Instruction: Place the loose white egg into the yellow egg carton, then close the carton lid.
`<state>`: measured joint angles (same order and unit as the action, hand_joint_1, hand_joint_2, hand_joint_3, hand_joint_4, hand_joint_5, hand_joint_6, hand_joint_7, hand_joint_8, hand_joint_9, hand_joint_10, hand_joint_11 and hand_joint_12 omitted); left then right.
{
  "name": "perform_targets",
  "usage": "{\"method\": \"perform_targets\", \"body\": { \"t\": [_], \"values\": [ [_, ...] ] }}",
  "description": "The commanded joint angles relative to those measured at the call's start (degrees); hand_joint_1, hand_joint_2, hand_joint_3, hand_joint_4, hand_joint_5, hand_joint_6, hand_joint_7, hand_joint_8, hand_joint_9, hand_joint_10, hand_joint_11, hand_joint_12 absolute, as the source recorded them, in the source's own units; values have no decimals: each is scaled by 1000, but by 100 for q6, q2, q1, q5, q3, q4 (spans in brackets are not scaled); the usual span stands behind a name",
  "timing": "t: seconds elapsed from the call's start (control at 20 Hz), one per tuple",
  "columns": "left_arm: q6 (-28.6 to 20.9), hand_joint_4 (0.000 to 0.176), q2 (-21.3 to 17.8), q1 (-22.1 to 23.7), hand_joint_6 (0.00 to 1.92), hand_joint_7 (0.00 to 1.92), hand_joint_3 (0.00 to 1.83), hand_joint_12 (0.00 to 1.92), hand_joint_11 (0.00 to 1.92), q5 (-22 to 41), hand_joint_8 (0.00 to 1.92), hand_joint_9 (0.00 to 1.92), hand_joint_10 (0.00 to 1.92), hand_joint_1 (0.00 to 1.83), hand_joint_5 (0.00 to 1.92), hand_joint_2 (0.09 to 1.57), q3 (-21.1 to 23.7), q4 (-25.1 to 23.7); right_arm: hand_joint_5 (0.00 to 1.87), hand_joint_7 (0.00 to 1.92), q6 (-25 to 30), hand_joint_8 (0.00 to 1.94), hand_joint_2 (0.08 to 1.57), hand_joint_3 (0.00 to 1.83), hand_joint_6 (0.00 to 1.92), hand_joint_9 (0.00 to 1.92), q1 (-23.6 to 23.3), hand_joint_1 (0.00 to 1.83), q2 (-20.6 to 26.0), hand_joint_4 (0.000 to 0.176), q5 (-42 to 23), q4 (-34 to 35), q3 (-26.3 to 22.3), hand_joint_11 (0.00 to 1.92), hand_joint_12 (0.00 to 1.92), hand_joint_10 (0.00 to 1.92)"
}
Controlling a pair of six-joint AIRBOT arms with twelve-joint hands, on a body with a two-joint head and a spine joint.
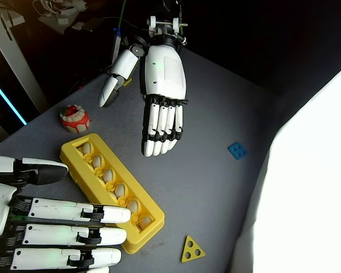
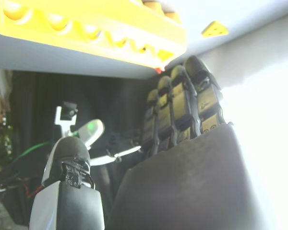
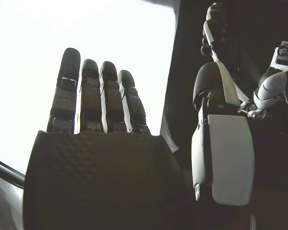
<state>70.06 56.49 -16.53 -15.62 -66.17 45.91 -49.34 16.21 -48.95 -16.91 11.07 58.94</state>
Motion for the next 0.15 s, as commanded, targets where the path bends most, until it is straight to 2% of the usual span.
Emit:
{"method": "perform_targets", "body": {
  "t": [0.0,0.1],
  "values": [
    [-25,0,-17,94,6,159,0,444,0,362,4,139,7,275,138,1172,-23,154,113,141,30,0,1122,0,2,116,-112,493,46,0,-718,-3,-15,0,577,8],
    [-16,0,-27,81,1,148,1,379,0,342,2,131,1,274,124,1176,-15,154,138,149,30,1,1129,2,11,122,-112,490,51,0,-718,-4,-21,0,617,8]
  ]
}}
